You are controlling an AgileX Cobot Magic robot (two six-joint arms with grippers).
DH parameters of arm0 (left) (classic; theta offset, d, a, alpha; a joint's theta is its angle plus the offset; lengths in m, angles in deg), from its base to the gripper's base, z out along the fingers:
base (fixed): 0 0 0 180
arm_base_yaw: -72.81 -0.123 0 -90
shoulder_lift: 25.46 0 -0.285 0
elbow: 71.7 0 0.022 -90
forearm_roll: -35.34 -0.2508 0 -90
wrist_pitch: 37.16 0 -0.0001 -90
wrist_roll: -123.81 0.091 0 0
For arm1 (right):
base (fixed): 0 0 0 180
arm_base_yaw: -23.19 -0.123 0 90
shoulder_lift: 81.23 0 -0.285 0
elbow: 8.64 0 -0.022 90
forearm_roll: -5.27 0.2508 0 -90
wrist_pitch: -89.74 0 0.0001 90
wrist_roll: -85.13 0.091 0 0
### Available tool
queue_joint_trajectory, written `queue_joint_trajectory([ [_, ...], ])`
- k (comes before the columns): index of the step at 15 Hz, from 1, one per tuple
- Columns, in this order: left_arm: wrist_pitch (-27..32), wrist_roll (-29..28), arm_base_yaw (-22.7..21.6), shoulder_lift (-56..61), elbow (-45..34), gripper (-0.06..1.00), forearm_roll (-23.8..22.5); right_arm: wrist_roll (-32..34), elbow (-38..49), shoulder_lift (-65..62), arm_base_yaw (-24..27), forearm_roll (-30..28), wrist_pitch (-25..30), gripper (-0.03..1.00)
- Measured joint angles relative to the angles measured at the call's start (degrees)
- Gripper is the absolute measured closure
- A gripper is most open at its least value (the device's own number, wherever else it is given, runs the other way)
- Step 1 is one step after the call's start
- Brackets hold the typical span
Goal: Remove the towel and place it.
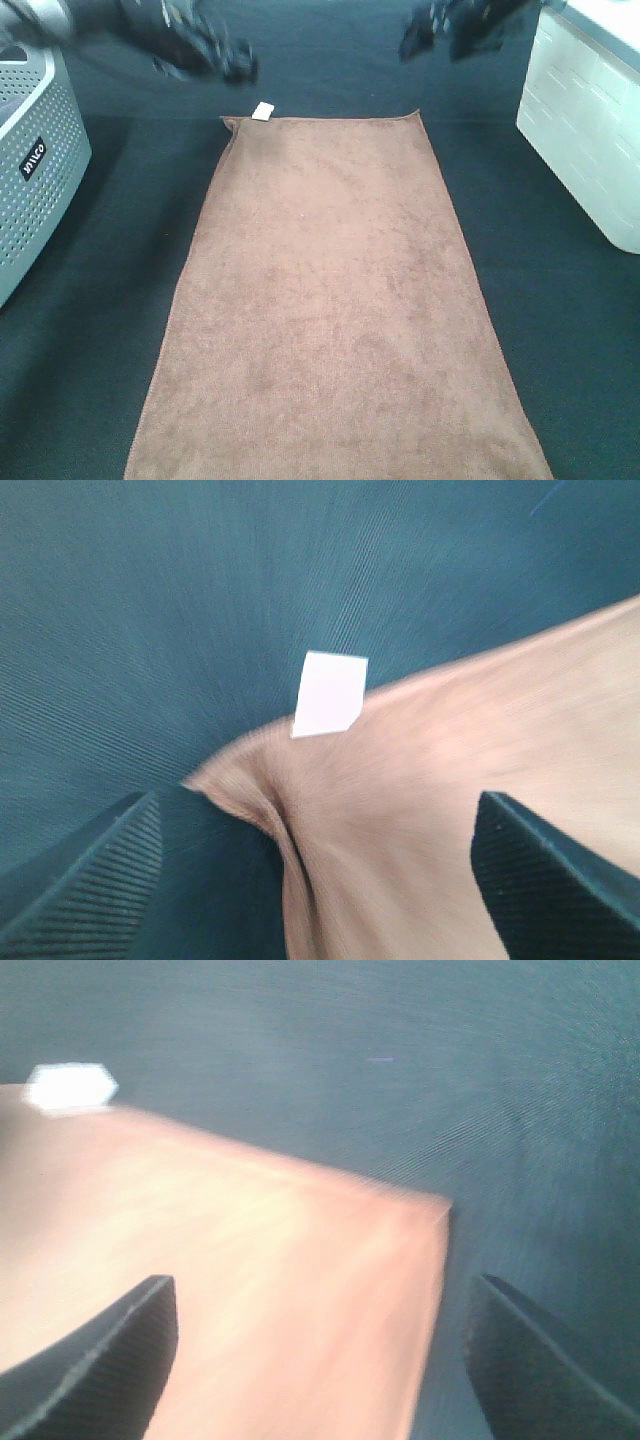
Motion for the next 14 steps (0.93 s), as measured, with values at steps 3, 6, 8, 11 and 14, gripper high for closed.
queue_joint_trajectory([
  [3, 11.97, -6.13, -0.06, 12.03, 0.23, 0.10, -7.96, 7.05, -0.06, -10.03, 0.00, -6.13, 9.91, 0.22],
  [6, 22.06, -14.09, -3.61, 22.06, 0.23, 0.10, -14.27, 10.43, -0.06, -18.51, 3.09, -10.49, 18.05, 0.22],
  [8, 27.04, -15.81, -8.31, 25.38, 0.29, 0.09, -14.61, 9.40, 0.11, -23.26, 5.96, -11.00, 18.96, 0.22],
  [11, 36.21, -16.33, -13.58, 27.16, -0.29, 0.09, -14.90, 9.28, 7.10, -33.23, 6.70, -11.23, 19.14, 0.22],
  [14, 36.67, -16.90, -14.61, 33.17, -8.88, 0.09, -17.70, 9.28, 20.74, -43.20, 6.70, -10.83, 19.25, 0.22],
])
